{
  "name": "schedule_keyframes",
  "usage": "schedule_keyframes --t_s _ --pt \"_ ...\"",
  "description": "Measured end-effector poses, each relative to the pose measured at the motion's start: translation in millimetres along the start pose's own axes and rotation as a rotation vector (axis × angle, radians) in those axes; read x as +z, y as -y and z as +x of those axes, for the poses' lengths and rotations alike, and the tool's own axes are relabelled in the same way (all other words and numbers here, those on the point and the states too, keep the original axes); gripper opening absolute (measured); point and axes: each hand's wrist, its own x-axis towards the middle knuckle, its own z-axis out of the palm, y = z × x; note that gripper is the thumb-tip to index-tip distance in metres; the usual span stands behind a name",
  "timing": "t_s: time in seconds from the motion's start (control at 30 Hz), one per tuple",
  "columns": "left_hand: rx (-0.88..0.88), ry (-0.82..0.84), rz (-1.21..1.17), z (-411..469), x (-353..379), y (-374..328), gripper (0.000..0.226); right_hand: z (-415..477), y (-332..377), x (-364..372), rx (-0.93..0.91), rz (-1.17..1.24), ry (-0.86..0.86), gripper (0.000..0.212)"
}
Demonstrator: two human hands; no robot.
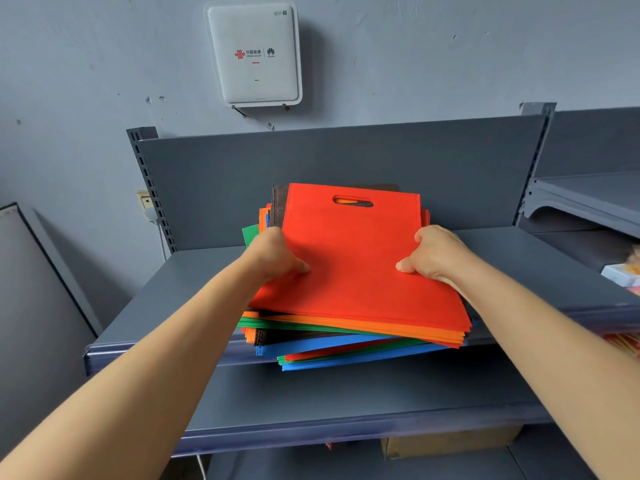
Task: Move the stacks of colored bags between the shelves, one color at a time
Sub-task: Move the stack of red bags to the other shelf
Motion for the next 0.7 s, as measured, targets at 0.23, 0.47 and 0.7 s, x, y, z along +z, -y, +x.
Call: schedule_keyframes --t_s 0.23,0.47,0.7 --pt "0.496 -0.038 0.402 -21 9 -16 0.066 4 -1 2 0.034 0.013 -0.046 0.052" --pt "0.449 -0.066 0.298 -20 13 -16 0.060 7 0 8 0.037 0.008 -0.143 0.038" --pt "0.171 -0.299 0.070 -25 -6 -14 0.038 11 6 1 -0.001 0.160 -0.316 0.041"
